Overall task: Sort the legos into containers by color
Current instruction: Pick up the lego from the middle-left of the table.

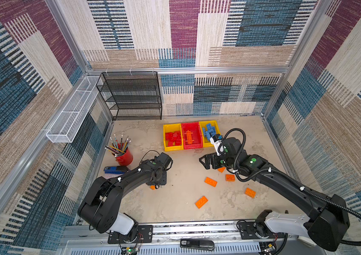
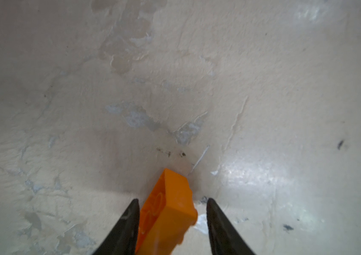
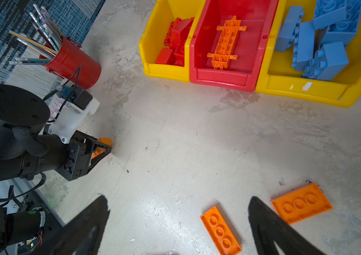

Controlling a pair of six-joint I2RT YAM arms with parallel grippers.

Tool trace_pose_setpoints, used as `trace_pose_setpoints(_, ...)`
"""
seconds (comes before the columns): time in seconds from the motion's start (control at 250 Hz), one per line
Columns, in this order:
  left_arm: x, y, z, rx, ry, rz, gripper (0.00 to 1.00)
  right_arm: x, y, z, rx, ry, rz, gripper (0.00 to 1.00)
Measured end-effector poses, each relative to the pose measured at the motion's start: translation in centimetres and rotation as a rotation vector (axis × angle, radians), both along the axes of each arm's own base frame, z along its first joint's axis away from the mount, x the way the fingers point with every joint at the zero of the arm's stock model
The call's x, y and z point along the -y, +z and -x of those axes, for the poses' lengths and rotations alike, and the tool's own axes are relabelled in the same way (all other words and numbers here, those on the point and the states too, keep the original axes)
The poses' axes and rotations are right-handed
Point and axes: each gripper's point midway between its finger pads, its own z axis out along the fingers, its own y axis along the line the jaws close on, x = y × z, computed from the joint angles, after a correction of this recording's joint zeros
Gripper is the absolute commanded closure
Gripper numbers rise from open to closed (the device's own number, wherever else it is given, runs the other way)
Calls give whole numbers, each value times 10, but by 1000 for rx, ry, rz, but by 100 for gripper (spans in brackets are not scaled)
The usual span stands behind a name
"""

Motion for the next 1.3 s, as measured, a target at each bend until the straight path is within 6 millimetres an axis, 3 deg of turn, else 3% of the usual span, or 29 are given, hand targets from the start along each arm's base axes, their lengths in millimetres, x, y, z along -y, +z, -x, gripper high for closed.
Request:
trace_pose_setpoints(0.184,-2,8,10,10,7,33,49,-1,-1,0,-4,1,1,1)
trace_pose_setpoints(0.376,-6,3,17,-13,24,26,52,-3,2,1,-5,14,-12,1)
trace_pose_setpoints(0.728,-2,-16,19,-78,27,17,68,-2,25,11,36,34,-68,1)
trace_pose_setpoints(0.884,1,-17,15,-81,27,18,93,1,28,14,45,34,-74,1)
trace_pose_setpoints(0.964,5,-15,12,-82,25,26,98,1,28,15,46,34,-75,1)
trace_pose_setpoints(1.128,19,12,-3,-45,10,59,98,7,29,22,62,30,-86,1)
trace_pose_setpoints(1.3,49,67,-48,65,-11,124,97,18,16,34,57,0,-108,1)
